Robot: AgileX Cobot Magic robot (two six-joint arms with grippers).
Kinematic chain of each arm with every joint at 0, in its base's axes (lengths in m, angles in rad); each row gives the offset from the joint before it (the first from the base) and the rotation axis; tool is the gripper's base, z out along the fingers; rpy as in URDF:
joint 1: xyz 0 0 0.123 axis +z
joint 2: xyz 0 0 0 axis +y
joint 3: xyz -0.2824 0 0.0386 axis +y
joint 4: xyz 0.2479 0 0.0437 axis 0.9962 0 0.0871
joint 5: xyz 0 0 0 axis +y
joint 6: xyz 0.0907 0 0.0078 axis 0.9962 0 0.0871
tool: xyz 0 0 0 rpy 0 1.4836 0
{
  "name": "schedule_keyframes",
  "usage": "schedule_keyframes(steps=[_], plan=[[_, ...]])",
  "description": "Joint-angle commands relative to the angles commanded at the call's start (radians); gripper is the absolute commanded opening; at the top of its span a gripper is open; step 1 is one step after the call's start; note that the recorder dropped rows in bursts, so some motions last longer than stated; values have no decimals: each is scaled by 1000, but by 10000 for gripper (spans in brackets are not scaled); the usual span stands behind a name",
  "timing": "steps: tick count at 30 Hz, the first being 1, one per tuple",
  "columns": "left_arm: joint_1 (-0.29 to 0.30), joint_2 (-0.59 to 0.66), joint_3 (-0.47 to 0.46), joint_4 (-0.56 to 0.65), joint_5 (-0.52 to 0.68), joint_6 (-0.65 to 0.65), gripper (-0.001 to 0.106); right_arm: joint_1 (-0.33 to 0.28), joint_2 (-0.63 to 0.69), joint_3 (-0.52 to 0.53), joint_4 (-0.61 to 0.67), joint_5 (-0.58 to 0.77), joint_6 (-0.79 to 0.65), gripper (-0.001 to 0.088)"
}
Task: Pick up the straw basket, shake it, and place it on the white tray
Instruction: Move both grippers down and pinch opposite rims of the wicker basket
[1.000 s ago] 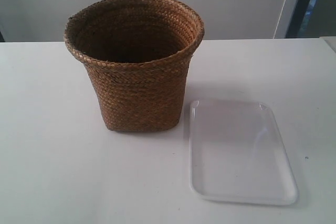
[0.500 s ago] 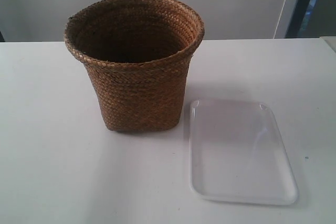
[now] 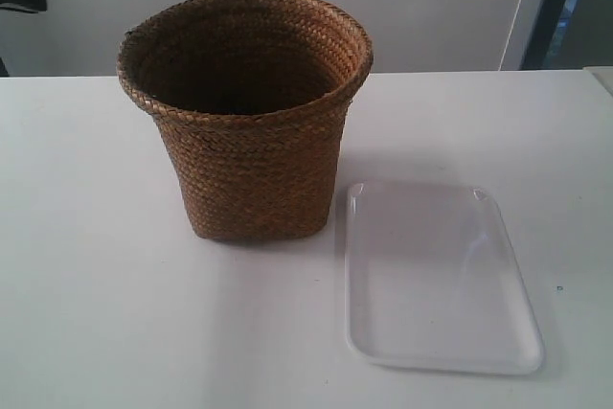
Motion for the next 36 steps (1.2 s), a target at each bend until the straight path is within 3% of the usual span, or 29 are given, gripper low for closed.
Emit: schedule_keyframes(steps=[9, 15, 20, 23, 27, 30, 32, 33, 36], plan=[[0, 144, -205, -27, 207, 5, 0, 0, 138, -99, 135, 127, -77, 0], [0, 199, -229, -29, 220, 5, 0, 3, 171, -99, 312, 88, -187, 0], [0, 226, -229, -44, 225, -5, 4, 45, 206, -99, 336, 87, -204, 0], [0, 231, -229, -44, 225, -5, 108, 68, 234, -99, 337, 89, -206, 21], [0, 231, -229, -39, 208, 3, 427, 89, 263, -99, 348, 71, -278, 229], [0, 231, -229, -17, 199, 5, 646, 92, 282, -99, 350, 72, -273, 538], [0, 233, -229, -2, 179, 5, 725, 92, 295, -99, 350, 80, -272, 742], [0, 233, -229, -2, 164, 5, 742, 92, 301, -99, 350, 82, -272, 797], [0, 245, -229, -2, 140, 5, 740, 92, 323, -99, 348, 83, -272, 797]])
